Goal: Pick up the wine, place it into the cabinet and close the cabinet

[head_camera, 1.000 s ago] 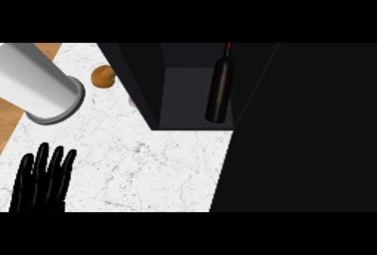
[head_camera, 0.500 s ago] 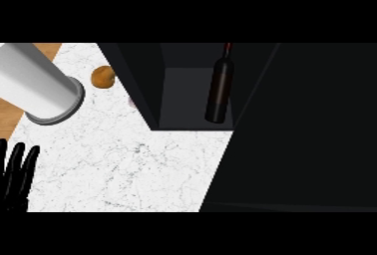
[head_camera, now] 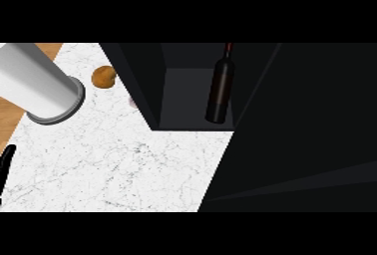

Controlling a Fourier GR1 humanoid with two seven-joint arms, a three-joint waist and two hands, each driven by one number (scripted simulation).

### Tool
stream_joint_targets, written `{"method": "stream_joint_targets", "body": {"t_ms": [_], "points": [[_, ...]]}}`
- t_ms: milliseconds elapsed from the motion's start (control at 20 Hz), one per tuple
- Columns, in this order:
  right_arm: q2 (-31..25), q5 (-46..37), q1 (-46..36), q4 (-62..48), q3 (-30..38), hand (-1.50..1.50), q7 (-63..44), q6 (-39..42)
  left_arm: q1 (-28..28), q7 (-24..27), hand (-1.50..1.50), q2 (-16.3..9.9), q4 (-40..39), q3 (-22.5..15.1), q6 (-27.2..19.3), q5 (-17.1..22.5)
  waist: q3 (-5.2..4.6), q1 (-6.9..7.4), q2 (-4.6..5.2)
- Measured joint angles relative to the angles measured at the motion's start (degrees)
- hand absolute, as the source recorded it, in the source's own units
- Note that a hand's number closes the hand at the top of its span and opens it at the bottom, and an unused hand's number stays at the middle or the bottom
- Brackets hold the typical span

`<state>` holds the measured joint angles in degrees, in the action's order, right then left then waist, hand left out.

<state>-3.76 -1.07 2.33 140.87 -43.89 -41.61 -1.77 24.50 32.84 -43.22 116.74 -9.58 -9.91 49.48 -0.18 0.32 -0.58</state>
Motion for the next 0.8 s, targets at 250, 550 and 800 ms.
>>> {"method": "stream_joint_targets", "body": {"t_ms": [250,550,800], "points": [[-0.11,-4.63,-6.81,-2.87,-4.67,1.5,0.83,-7.49,-0.51,-2.23,-1.5,-1.11,-0.09,2.48,1.86,2.05,-0.02,0.21,0.03],[-4.75,-7.42,-15.8,-3.76,-7.24,1.5,-0.86,-15.41,-2.25,-4.27,-1.5,-0.46,-0.46,3.34,3.34,3.7,-0.04,0.45,0.22],[-6.95,-5.01,-23.35,-5.22,-7.8,1.5,-2.54,-19.82,-3.89,-5.75,-1.5,0.21,-0.73,3.28,3.97,4.15,-0.05,1.06,0.47]]}}
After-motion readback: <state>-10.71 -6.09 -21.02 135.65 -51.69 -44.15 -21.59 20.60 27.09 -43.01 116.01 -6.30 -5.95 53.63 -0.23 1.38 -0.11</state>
